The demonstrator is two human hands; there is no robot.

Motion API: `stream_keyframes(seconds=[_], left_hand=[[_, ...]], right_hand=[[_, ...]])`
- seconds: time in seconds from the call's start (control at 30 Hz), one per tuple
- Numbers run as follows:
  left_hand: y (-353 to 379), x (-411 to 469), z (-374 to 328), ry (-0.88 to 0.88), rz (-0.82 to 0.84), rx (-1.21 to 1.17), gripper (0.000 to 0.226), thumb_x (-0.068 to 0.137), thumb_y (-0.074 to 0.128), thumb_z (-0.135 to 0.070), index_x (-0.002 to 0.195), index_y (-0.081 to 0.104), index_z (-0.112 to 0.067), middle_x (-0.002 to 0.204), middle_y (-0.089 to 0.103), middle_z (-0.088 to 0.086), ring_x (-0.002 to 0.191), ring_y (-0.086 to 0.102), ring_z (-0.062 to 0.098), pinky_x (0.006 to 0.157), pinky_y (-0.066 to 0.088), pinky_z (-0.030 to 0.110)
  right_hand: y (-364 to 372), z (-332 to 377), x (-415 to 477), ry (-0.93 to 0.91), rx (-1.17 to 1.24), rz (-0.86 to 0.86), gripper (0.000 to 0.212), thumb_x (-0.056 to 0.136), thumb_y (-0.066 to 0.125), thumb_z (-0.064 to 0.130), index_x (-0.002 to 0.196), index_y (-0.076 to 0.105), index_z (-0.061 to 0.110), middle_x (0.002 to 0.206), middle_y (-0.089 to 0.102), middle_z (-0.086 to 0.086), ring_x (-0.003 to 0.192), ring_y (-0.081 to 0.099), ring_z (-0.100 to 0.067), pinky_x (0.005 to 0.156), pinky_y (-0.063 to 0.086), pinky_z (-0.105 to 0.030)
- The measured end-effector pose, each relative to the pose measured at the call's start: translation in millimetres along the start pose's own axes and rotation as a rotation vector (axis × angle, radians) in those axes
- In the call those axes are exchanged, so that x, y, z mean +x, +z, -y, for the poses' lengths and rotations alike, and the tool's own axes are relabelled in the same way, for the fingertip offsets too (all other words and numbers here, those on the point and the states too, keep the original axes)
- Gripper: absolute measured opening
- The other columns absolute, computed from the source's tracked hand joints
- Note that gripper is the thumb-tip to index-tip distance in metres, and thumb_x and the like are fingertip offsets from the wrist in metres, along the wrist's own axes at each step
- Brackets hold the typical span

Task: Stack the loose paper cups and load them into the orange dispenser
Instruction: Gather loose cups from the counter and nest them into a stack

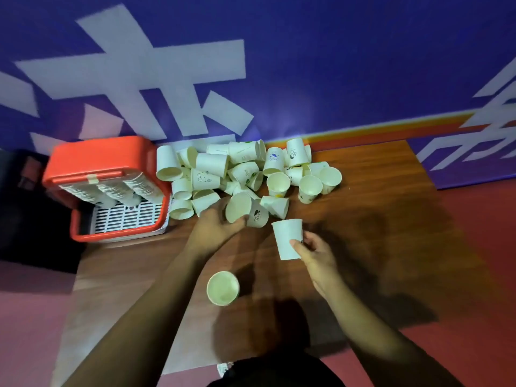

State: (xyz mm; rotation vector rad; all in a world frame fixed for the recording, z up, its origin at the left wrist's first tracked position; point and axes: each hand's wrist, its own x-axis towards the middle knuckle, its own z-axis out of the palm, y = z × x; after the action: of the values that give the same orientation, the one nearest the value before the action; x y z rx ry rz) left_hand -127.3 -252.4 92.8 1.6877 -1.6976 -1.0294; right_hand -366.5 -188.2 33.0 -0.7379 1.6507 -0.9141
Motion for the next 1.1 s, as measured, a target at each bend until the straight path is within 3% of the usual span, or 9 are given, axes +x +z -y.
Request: stream_keyframes(seconds=[0.17,0.37,0.53,0.63,0.8,0.9,0.97,1.03,1.1], left_hand=[[-36.7,-50.8,22.2,0.025,0.076,-0.109,0.059,0.075,0.073,-0.052,0.128,0.058,-0.030,0.117,0.067,-0.017,0.108,0.064,-0.001,0.096,0.054,0.032],[-45.4,-99.9,48.4,0.103,0.130,-0.063,0.053,0.075,0.073,-0.047,0.123,0.062,-0.027,0.114,0.066,-0.012,0.104,0.062,0.003,0.089,0.053,0.030],[-22.6,-115.8,83.0,0.015,0.230,0.145,0.076,0.069,0.069,-0.063,0.135,0.050,-0.029,0.122,0.054,-0.007,0.114,0.052,0.014,0.093,0.047,0.030],[0.3,-119.2,100.2,0.007,0.255,0.300,0.082,0.076,0.075,-0.051,0.146,0.041,-0.025,0.131,0.047,0.002,0.125,0.043,0.023,0.103,0.044,0.039],[17.6,-122.1,111.2,-0.027,0.260,0.366,0.085,0.083,0.073,-0.050,0.154,0.031,-0.031,0.130,0.037,0.003,0.132,0.034,0.027,0.108,0.036,0.037],[2.4,-117.2,94.9,-0.094,0.218,0.002,0.078,0.088,0.070,-0.047,0.154,0.032,-0.033,0.136,0.033,-0.009,0.144,0.027,0.019,0.110,0.036,0.037],[-10.0,-114.8,78.4,-0.201,0.149,-0.416,0.076,0.087,0.071,-0.048,0.152,0.035,-0.030,0.138,0.046,-0.011,0.132,0.048,0.016,0.100,0.045,0.028],[-19.2,-112.2,68.0,-0.204,0.203,-0.555,0.066,0.088,0.071,-0.045,0.146,0.044,-0.024,0.123,0.063,-0.008,0.117,0.062,0.017,0.093,0.051,0.026],[-23.1,-110.6,64.4,-0.122,0.300,-0.520,0.050,0.090,0.071,-0.039,0.135,0.059,-0.020,0.118,0.070,-0.001,0.114,0.066,0.022,0.093,0.054,0.031]], right_hand=[[39.6,-1.4,-35.5,0.013,0.086,0.017,0.074,0.064,0.079,0.053,0.128,0.058,0.024,0.121,0.062,0.000,0.106,0.064,-0.017,0.093,0.055,-0.040],[57.6,-6.9,-62.8,0.022,0.058,-0.050,0.067,0.075,0.077,0.045,0.133,0.054,0.022,0.128,0.058,-0.001,0.109,0.061,-0.018,0.096,0.053,-0.042],[57.7,-22.4,-80.7,0.014,0.024,-0.096,0.070,0.073,0.076,0.047,0.134,0.053,0.024,0.130,0.058,-0.003,0.111,0.061,-0.020,0.095,0.053,-0.045],[58.1,-25.0,-90.2,-0.004,-0.001,-0.095,0.061,0.081,0.075,0.036,0.136,0.053,0.019,0.129,0.059,-0.003,0.108,0.062,-0.018,0.091,0.055,-0.037],[62.6,-20.1,-101.6,-0.077,-0.141,0.011,0.042,0.086,0.072,0.022,0.125,0.056,0.019,0.116,0.058,0.006,0.091,0.056,0.002,0.070,0.046,-0.016],[64.7,-19.4,-100.0,-0.126,-0.171,0.110,0.041,0.084,0.073,0.014,0.121,0.057,0.016,0.117,0.066,-0.001,0.095,0.062,-0.001,0.075,0.051,-0.015],[67.4,-17.8,-98.4,-0.140,-0.209,0.201,0.051,0.082,0.075,0.016,0.128,0.055,0.017,0.123,0.064,0.001,0.106,0.060,-0.002,0.082,0.051,-0.016],[71.2,-13.0,-96.3,-0.151,-0.224,0.290,0.059,0.080,0.077,0.017,0.133,0.052,0.019,0.128,0.060,0.003,0.114,0.058,-0.004,0.092,0.051,-0.021],[75.2,-10.2,-92.4,-0.170,-0.214,0.348,0.067,0.077,0.078,0.021,0.137,0.048,0.024,0.132,0.058,0.003,0.120,0.056,-0.008,0.101,0.049,-0.029]])
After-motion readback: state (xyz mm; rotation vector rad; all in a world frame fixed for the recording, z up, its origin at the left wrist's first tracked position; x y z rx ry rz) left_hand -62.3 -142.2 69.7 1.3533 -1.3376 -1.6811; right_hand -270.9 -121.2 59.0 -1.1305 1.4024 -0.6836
